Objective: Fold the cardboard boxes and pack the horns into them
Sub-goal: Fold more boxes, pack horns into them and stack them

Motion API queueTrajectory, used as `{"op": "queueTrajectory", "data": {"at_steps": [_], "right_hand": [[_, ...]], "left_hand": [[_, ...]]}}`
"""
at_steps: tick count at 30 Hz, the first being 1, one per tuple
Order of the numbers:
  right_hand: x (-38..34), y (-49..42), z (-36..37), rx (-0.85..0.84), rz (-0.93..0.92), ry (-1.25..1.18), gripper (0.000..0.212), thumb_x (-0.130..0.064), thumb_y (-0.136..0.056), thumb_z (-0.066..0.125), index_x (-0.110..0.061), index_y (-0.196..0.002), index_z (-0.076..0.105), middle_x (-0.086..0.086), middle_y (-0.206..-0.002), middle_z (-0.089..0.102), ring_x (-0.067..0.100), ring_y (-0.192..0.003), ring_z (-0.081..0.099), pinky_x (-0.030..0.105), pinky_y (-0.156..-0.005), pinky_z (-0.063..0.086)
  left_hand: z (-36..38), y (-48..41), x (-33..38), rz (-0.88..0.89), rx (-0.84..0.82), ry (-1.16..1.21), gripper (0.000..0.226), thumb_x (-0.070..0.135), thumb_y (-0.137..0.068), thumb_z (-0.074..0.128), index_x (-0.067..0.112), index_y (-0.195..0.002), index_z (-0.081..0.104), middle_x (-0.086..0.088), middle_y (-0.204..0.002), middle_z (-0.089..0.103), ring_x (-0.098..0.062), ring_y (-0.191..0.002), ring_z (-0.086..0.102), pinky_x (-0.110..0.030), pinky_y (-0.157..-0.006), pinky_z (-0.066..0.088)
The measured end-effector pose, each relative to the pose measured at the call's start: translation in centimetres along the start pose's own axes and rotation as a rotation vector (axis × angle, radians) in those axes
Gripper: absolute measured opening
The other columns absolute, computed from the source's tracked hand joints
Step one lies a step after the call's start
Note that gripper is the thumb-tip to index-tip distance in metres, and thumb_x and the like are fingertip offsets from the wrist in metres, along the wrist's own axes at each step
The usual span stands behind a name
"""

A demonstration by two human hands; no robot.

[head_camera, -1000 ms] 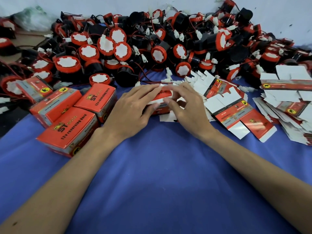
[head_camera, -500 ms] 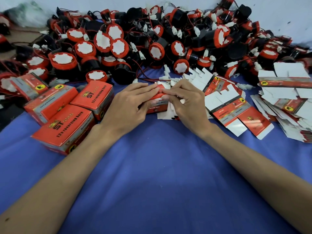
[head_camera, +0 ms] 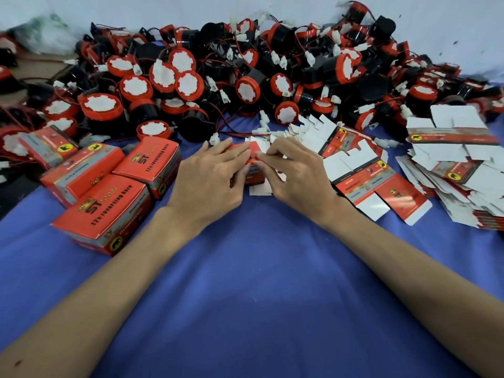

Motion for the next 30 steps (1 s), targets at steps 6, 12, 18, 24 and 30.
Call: {"op": "queueTrajectory", "data": {"at_steps": [6,12,18,24,30], "right_hand": [[-0.1,0.1,-0.1,-0.027,0.017,-0.005,0.011,-0.009,-0.085,0.069,0.000,-0.082,0.073,0.011,-0.071,0.058,0.025,-0.064,0.058,0.036,-0.052,0.050],[-0.4,0.4,-0.1,-0.062,0.136,0.094,0.022,-0.017,-0.087,0.060,-0.002,-0.100,0.069,0.010,-0.092,0.067,0.029,-0.084,0.063,0.042,-0.066,0.053],[2.3,1.4,1.5,-0.642,0.709,0.355,0.062,-0.050,-0.091,0.043,-0.015,-0.142,0.038,0.017,-0.153,0.025,0.035,-0.141,0.020,0.054,-0.111,0.019],[1.6,0.5,1.1,-0.730,0.488,0.505,0.042,-0.038,-0.098,0.034,-0.008,-0.119,0.055,0.014,-0.120,0.057,0.032,-0.114,0.052,0.042,-0.085,0.041],[0.2,-0.8,0.1,-0.684,0.372,0.458,0.025,-0.021,-0.092,0.043,-0.013,-0.109,0.059,0.009,-0.097,0.068,0.035,-0.091,0.063,0.032,-0.060,0.034]], "left_hand": [[0.3,0.4,-0.4,0.018,-0.053,0.018,0.038,0.021,-0.090,0.057,0.008,-0.124,0.064,-0.005,-0.131,0.061,-0.031,-0.126,0.054,-0.052,-0.106,0.040],[-0.3,0.4,-0.5,0.014,0.025,-0.173,0.038,0.038,-0.091,0.057,0.012,-0.118,0.066,-0.005,-0.116,0.068,-0.031,-0.104,0.062,-0.045,-0.083,0.046],[-0.7,0.4,-0.2,-0.070,0.071,-0.349,0.034,0.030,-0.087,0.054,0.022,-0.119,0.063,-0.011,-0.099,0.058,-0.031,-0.093,0.054,-0.046,-0.082,0.038],[-0.3,0.5,-1.0,-0.032,0.012,-0.370,0.023,0.002,-0.079,0.062,0.012,-0.096,0.074,-0.008,-0.116,0.064,-0.031,-0.111,0.059,-0.057,-0.101,0.035],[-0.6,0.5,0.0,-0.016,-0.038,-0.377,0.020,0.005,-0.070,0.061,0.010,-0.086,0.072,-0.006,-0.104,0.064,-0.030,-0.101,0.058,-0.049,-0.098,0.033]]}}
Point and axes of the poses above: each hand's wrist, its own y-axis away from the middle knuckle, its own z-axis out of the palm, x = y × z, the point moved 3 cm from there along -y, towards the middle knuckle
